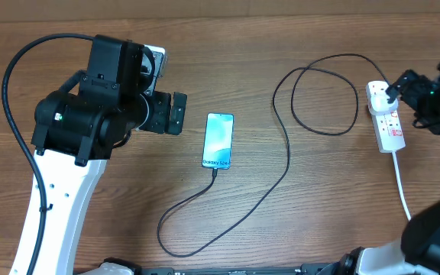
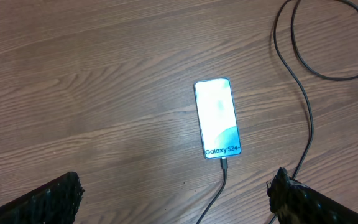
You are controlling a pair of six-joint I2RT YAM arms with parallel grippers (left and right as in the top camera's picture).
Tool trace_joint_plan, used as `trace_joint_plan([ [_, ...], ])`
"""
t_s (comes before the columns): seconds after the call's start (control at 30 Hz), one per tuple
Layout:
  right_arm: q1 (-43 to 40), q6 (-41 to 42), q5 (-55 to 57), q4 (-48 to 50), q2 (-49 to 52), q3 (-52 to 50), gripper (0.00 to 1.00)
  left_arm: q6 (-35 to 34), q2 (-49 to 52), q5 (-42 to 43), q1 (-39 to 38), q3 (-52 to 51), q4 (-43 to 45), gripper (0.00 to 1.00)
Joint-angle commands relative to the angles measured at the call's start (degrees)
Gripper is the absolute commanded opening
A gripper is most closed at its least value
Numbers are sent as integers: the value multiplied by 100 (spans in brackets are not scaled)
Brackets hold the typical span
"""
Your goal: Plug charger to phone and switch on socket
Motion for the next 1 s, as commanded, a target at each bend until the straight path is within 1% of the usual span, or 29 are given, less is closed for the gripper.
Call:
trace_joint_plan([
  [0.0, -22, 127, 173, -160, -514, 66, 99, 153, 35, -39, -37, 68, 2, 99],
  [0.33, -22, 249, 295, -763, -1976, 66, 100, 153, 35, -39, -37, 68, 2, 100],
  [0.5, -22, 249, 289, -927, -2465, 66, 100, 153, 35, -39, -37, 68, 2, 100],
  [0.63, -22, 249, 291, -1016, -2575, 66, 100, 153, 35, -39, -37, 68, 4, 100],
  [0.97, -22, 249, 291, -1023, -2446, 63, 100, 153, 35, -39, -37, 68, 2, 99],
])
